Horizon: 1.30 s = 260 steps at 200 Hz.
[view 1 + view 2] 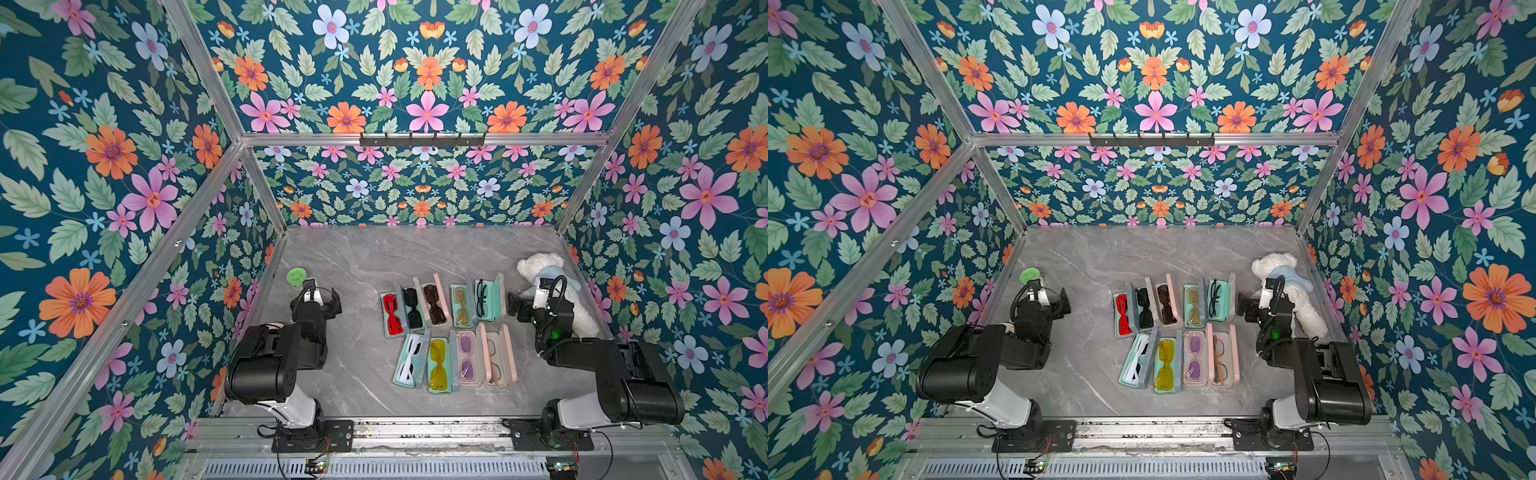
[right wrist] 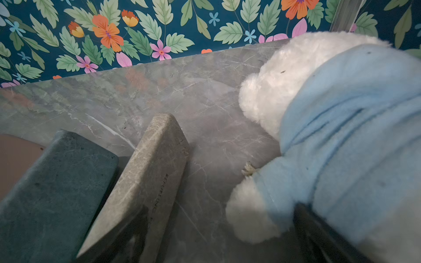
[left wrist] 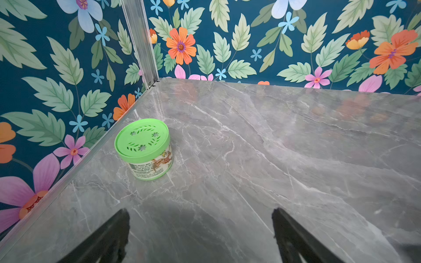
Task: Close the glasses case
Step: Move the glasses case to the center of the board.
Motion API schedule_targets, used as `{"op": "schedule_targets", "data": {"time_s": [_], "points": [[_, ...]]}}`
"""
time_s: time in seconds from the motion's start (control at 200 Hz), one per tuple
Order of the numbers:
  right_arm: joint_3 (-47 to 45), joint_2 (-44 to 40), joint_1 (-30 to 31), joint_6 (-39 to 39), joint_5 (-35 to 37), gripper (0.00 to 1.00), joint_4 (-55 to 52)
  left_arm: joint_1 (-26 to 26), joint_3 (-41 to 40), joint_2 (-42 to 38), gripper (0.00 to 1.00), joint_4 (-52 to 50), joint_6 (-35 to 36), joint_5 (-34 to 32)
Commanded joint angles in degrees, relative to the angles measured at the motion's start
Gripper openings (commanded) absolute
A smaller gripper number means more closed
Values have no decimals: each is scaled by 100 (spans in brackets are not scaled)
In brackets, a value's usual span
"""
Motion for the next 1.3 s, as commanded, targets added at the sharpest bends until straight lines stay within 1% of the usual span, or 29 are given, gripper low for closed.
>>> {"op": "schedule_targets", "data": {"time_s": [0.0, 0.685, 0.76, 0.8, 0.825, 0.86, 0.895, 0.93, 0.965, 1.045, 1.09, 1.21, 1.295], "points": [[16, -3, 3, -47, -39, 100, 263, 12, 19, -4, 99, 271, 31, -44], [18, 2, 5, -47, -44, 100, 268, 9, 27, 3, 99, 271, 35, -49], [24, -10, 31, -51, 10, 100, 268, 7, 22, -18, 99, 271, 95, 16], [-50, -165, 178, -127, 263, 100, 312, -47, 86, -86, 99, 222, 216, 92], [-64, -437, 385, -243, 653, 100, 169, -128, 129, -224, 99, -5, 289, -15], [79, -903, 636, -379, 1133, 100, -510, -227, 228, -494, 99, -454, 325, -235], [246, -1364, 786, -470, 1325, 100, -1195, -316, 287, -786, 99, -767, 357, -446], [345, -1790, 889, -450, 1497, 100, -1557, -428, 364, -1118, 99, -1098, 379, -699], [424, -2174, 956, -349, 1584, 100, -1919, -508, 499, -1498, 99, -1616, 127, -880], [622, -3145, 1065, 86, 1857, 100, -2836, -529, 972, -2295, 99, -3038, -563, -701], [675, -3582, 1087, 334, 1849, 100, -3212, -557, 1212, -2687, 99, -3680, -1053, -661], [1016, -4352, 1228, 844, 1625, 100, -4401, -642, 1672, -3453, 99, -5023, -1912, 62], [1322, -4702, 1554, 1053, 1515, 100, -5172, -795, 1852, -3844, 99, -5814, -2347, 649]]}}
